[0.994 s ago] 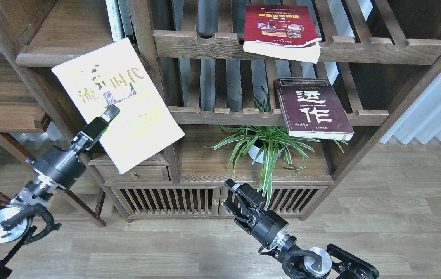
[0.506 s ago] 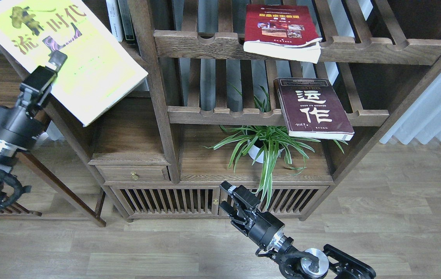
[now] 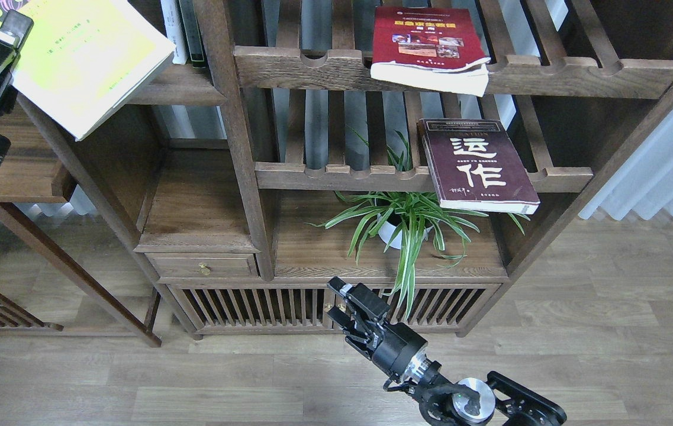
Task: Organize books on shelf
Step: 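Lift the yellow-green book with the left gripper up onto the upper shelf, then push the yellow-green book upright into the upper shelf with the left gripper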
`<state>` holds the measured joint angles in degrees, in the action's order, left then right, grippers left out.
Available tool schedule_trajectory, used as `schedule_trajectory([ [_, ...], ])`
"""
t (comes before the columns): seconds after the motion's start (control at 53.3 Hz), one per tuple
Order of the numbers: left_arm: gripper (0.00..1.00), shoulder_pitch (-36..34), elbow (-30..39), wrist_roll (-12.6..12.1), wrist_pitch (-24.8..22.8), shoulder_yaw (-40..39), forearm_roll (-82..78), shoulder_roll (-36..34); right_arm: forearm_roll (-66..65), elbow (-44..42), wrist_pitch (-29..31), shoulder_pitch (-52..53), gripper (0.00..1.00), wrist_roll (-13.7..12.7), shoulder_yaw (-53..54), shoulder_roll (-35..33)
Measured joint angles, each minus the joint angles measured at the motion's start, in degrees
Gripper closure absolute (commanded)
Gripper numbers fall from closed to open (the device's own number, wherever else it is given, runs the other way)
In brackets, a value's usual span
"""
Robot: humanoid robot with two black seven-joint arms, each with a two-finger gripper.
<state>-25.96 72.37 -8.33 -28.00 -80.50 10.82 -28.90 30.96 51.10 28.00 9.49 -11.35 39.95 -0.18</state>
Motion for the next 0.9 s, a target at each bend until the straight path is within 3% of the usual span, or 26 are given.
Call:
schedule_trajectory([
  [0.038,1.0,-0.53,-0.8,-1.72,0.0,-1.12,-0.06,-0.01,-0.29,0.17,0.0,0.17,0.05,0.01,-0.05,0.15],
  [0.319,1.0,-6.98,-7.0,-6.18,0.0,-2.37,-4.07,-0.4,-0.48,0.08,0.0,1.11,0.05,-0.04,-0.02,0.18],
  [0.9,1.0,-12.18,-7.9,-6.08,0.0,-4.77,-19.5,-0.07,-0.58,-0.4,0.0,1.73,0.05,-0.07,-0.42,0.18],
])
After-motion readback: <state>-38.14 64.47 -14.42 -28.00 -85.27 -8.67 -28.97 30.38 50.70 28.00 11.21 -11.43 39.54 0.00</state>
